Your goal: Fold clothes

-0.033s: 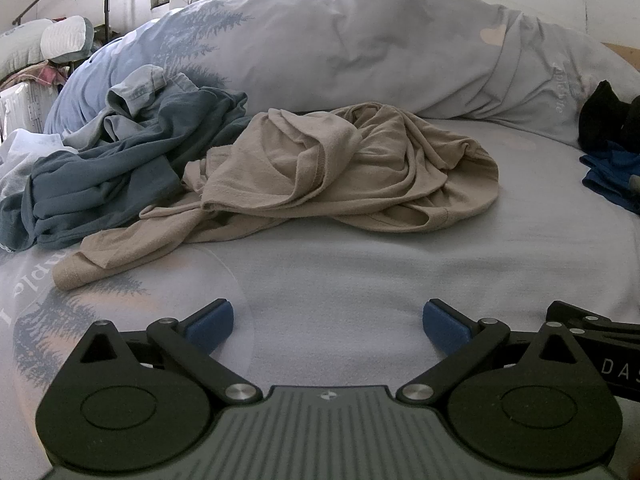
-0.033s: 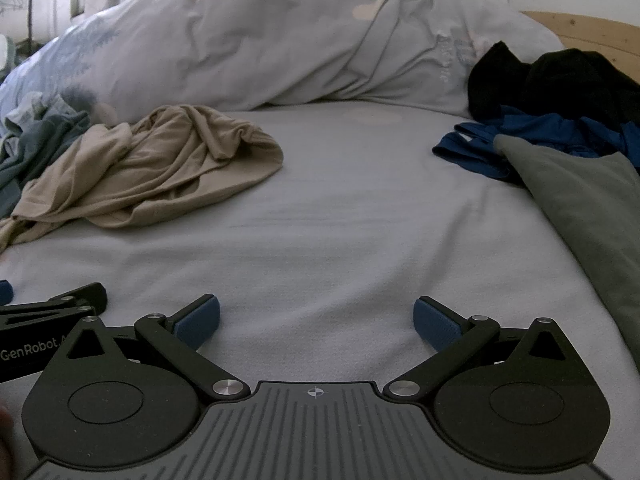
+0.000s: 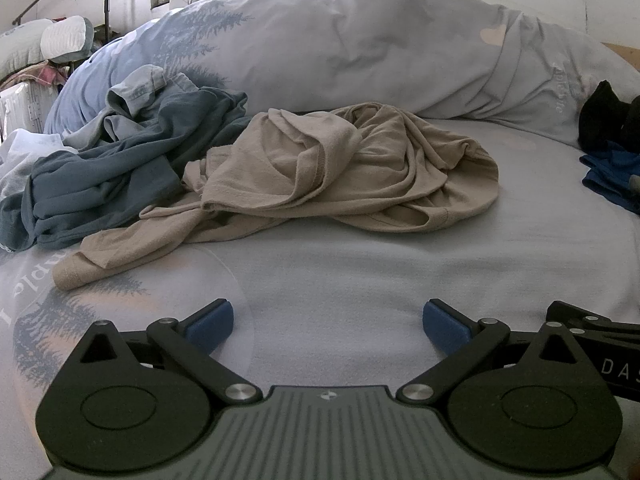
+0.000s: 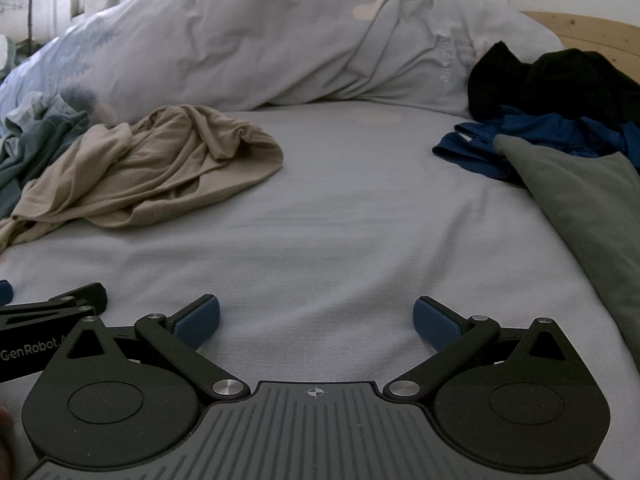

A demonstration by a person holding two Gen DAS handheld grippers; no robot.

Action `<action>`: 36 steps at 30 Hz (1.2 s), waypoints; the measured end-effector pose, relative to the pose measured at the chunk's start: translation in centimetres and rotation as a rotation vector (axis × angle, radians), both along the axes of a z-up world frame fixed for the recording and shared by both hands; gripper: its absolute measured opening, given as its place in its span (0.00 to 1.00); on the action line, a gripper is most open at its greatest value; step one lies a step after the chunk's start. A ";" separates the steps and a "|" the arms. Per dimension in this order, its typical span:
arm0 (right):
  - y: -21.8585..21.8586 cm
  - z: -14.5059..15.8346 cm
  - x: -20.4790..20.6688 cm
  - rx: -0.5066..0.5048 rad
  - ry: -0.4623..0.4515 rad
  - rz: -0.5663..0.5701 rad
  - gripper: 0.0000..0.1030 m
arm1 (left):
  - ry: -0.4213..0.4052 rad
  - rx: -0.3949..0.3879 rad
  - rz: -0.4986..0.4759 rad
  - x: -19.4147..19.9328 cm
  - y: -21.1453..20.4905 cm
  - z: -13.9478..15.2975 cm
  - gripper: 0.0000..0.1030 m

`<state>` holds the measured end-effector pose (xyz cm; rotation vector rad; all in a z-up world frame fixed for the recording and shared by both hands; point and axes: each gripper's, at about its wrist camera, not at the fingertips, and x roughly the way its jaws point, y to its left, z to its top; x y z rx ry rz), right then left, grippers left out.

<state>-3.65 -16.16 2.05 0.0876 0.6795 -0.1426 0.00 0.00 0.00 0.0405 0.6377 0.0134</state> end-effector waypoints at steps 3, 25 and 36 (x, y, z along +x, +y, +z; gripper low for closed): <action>0.0 0.0 0.0 0.000 0.000 0.000 1.00 | 0.000 0.000 0.000 0.0 0.0 0.0 1.00; 0.4 -0.2 -0.1 -0.008 -0.002 -0.007 1.00 | 0.001 0.001 0.000 0.4 0.0 0.0 1.00; 0.3 0.0 -0.1 -0.017 -0.003 -0.013 1.00 | 0.001 0.010 0.003 -0.1 -0.2 0.0 1.00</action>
